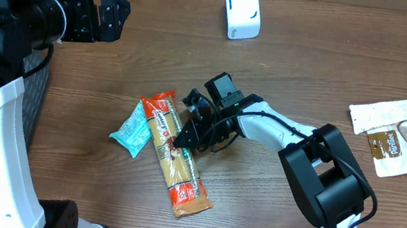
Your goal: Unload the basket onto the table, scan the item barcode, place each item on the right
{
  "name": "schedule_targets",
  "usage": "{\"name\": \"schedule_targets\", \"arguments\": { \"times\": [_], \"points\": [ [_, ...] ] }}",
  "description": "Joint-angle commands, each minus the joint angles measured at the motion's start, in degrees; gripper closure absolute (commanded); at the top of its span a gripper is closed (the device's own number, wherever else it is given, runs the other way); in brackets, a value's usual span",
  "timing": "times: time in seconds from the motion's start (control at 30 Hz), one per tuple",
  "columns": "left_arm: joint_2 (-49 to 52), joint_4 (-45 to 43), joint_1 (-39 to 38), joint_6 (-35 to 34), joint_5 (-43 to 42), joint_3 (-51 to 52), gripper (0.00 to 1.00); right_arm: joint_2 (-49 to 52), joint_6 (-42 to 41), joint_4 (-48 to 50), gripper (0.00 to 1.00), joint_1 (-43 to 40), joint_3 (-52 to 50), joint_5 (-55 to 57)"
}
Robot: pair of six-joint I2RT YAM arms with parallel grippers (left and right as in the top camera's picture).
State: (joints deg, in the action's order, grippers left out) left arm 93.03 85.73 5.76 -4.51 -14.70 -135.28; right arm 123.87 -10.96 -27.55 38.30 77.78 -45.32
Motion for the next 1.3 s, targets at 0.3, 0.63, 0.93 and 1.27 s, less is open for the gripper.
{"name": "schedule_targets", "arguments": {
  "times": [0.3,0.63,0.93,1.27],
  "points": [
    [0.5,0.0,0.6,0.2,0.3,-0.9,0.01,-11.0,0.4,-17.0,0.96,-3.7,6.5,19.5],
    [0.5,0.0,0.6,0.2,0.3,-0.9,0.0,-15.3,-8.5,-41.4,0.96,6.3,9.8,88.0],
    [0.5,0.0,0.6,0.2,0.3,-0.9,0.0,-6.6,-7.0,-39.1,0.92,7.9,9.7,85.0],
    [0.5,0.0,0.6,0.2,0.3,-0.9,0.0,-5.5,-3.6,-38.1,0.55,15.5,9.9,66.2]
  ]
}}
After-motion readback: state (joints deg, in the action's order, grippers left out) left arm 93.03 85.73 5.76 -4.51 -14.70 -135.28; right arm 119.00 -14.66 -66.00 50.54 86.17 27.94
